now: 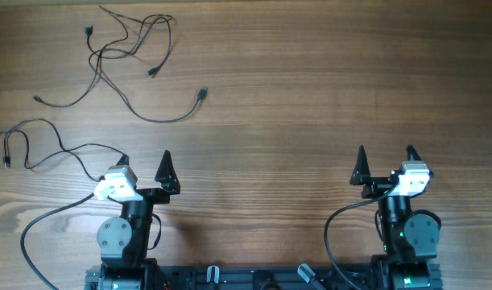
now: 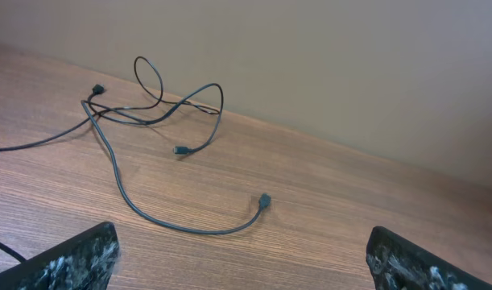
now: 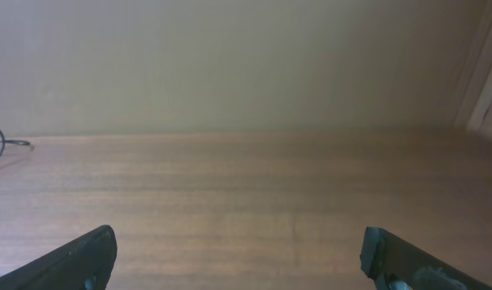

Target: Untangle cables

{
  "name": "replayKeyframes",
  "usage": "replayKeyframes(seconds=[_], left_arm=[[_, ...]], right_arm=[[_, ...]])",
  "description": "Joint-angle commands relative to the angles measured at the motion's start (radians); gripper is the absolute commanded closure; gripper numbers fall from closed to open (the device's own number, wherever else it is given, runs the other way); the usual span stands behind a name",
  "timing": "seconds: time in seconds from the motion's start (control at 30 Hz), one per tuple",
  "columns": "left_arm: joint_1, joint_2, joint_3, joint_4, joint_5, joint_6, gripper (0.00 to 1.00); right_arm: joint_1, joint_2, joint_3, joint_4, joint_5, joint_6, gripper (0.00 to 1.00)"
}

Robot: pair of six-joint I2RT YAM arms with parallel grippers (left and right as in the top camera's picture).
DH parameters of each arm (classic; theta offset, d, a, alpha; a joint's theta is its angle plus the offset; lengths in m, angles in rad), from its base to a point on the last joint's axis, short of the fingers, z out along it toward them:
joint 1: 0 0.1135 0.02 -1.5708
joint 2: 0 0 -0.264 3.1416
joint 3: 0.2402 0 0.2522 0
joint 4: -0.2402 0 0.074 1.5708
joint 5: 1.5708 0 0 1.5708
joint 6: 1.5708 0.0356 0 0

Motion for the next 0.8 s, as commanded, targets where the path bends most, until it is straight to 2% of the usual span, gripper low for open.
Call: replayKeyframes(seconds=[0.0,0.77], left_arm=[[0.002,-0.009,-0.003,-0.007,0.011,0.006,0.00],[0.002,-0.009,-0.003,-0.007,0.011,0.006,0.00]], right_arm=[[-0.005,-0.027,-0.002,0.002,0.021,-0.077,0.00],[-0.005,-0.027,-0.002,0.003,0.013,-0.082,0.00]])
